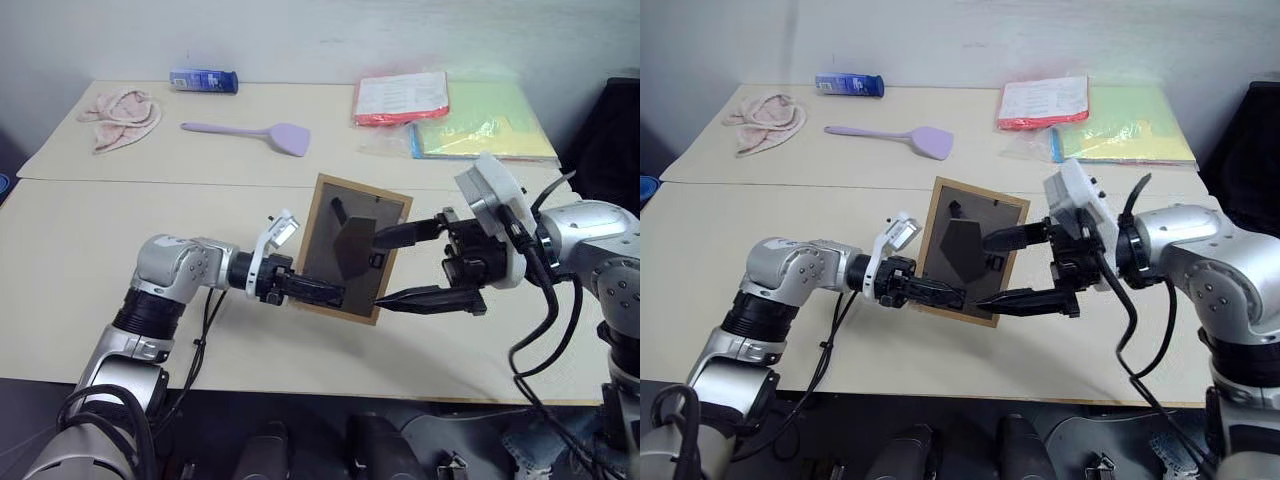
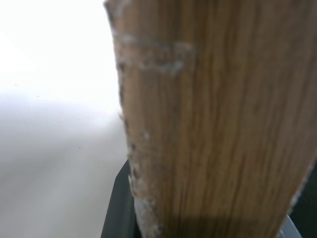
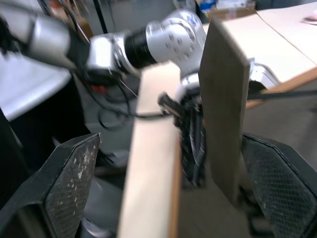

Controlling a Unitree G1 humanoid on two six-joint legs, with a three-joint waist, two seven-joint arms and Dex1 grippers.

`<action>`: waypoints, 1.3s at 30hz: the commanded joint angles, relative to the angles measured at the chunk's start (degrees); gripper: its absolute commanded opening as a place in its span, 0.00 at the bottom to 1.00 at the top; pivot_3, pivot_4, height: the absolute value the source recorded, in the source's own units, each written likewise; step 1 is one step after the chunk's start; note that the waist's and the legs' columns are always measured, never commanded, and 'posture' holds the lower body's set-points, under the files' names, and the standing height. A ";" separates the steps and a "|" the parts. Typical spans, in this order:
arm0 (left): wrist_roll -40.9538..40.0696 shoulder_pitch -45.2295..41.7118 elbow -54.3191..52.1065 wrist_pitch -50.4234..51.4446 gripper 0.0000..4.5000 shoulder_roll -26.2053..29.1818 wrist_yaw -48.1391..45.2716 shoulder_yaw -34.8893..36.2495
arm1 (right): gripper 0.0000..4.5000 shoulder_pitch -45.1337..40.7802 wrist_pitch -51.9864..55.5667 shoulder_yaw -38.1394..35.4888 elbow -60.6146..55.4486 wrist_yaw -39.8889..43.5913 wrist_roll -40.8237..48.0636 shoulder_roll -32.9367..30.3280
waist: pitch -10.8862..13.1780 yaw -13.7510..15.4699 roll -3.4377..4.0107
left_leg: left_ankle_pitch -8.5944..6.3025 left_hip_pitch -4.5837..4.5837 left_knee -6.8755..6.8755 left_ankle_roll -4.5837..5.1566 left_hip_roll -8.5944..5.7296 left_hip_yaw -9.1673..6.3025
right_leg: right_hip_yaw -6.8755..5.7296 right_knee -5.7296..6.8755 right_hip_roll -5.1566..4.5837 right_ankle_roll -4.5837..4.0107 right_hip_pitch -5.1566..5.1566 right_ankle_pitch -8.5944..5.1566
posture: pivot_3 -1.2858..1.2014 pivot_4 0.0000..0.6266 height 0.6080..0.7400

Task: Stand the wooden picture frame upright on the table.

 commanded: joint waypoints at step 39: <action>-8.96 6.78 -9.11 1.53 0.74 17.96 -1.57 21.11 | 0.29 -12.89 -114.05 13.68 53.61 -68.03 -81.40 7.78 | 0.11 -4.31 -0.09 | 0.24 0.28 -0.17 -0.41 0.08 0.26 | 0.59 0.71 0.36 -0.06 -0.26 -0.04 | 0.52 0.24 1.00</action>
